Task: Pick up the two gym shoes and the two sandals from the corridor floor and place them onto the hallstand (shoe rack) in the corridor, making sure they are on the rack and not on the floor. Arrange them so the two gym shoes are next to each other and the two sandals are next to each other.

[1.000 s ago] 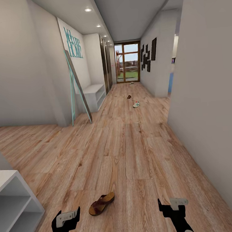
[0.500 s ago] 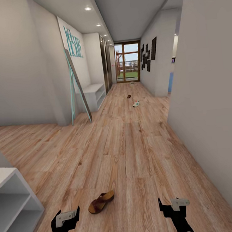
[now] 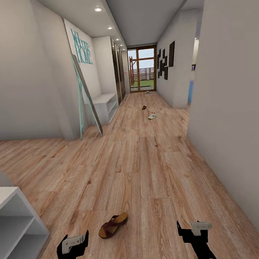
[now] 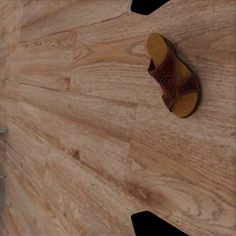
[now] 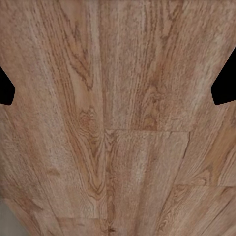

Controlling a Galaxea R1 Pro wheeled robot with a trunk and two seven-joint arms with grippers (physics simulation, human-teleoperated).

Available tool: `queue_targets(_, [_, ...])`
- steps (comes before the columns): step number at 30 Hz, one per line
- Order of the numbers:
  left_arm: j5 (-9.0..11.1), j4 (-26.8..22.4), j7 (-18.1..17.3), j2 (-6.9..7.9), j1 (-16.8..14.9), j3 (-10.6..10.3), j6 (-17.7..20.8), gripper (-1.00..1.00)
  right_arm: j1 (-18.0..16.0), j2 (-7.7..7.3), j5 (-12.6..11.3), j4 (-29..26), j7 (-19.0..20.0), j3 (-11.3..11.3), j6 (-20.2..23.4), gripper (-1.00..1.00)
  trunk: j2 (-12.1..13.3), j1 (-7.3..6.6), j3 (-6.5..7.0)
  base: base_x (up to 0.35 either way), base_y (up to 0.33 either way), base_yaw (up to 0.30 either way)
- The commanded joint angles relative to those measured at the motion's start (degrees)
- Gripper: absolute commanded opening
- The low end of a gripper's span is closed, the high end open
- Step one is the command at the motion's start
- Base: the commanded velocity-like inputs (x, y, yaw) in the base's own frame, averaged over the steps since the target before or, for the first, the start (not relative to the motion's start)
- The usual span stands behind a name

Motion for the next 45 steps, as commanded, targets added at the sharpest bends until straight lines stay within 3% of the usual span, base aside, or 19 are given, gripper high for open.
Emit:
queue_targets(1, [0.0, 0.0, 0.0, 0.0, 0.0, 0.0, 0.0, 1.0, 0.0, 0.0, 0.0, 0.0, 0.0, 0.0, 0.0, 1.0, 0.0, 0.0, 0.0, 0.0, 0.0, 0.0])
queue_targets(21, [0.0, 0.0, 0.0, -0.12, 0.0, -0.1, 0.0, 1.0, 0.0, 0.05, 0.0, 0.0, 0.0, 0.0, 0.0, 1.0, 0.0, 0.0, 0.0, 0.0, 0.0, 0.0])
queue_targets(39, [0.1, 0.1, 0.0, -0.09, -0.1, 0.1, 0.1, 1.0, 0.0, 0.08, 0.0, 0.0, 0.0, 0.0, 0.0, 1.0, -6.4, 3.51, -2.87, 0.0, 0.0, 0.0])
queue_targets(45, [0.1, 0.1, 0.1, -0.12, -0.1, 0.1, 0.1, 1.0, 0.0, 0.08, 0.0, 0.1, 0.0, 0.0, -0.1, 1.0, -6.8, 3.73, -3.05, 0.0, 0.0, 0.0])
